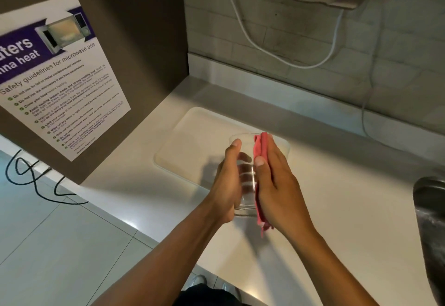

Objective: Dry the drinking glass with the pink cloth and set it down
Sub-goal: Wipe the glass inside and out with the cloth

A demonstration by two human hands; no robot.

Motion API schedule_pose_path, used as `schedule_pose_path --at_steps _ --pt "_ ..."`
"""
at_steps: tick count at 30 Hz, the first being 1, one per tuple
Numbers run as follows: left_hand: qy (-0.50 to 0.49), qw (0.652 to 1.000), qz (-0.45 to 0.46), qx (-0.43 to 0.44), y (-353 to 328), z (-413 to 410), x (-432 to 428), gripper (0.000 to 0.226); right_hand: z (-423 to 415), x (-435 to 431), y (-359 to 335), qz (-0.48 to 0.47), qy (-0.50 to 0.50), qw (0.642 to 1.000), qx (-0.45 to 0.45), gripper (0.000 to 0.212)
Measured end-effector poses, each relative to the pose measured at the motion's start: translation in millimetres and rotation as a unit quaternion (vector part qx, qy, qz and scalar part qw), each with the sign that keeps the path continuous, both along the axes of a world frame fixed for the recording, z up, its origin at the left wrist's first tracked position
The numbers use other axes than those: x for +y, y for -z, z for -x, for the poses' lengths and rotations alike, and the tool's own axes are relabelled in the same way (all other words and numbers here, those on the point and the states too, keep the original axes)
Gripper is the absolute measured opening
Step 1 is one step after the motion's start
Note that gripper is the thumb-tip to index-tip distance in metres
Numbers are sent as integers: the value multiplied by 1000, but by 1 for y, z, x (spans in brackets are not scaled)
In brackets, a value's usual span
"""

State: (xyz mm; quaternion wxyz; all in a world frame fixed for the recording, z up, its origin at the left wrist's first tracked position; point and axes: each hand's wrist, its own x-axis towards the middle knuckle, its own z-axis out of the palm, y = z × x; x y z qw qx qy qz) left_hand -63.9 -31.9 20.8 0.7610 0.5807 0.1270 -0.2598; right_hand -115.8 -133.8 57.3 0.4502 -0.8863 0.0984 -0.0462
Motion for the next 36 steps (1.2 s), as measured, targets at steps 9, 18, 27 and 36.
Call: schedule_pose_path --at_steps 9,18,27,36 --pt "0 1000 19 16 -1 -1 10 86 7 -2 5 -69 -25 997 35 53" --pt "-14 1000 -7 -23 -6 -15 19 90 17 14 9 7 -54 998 14 65" --pt "-2 998 59 26 -2 -1 6 75 -4 6 -6 -17 -9 1000 -8 57" --pt "-11 1000 10 19 -4 -7 10 83 -3 -2 4 -115 -4 992 55 50"
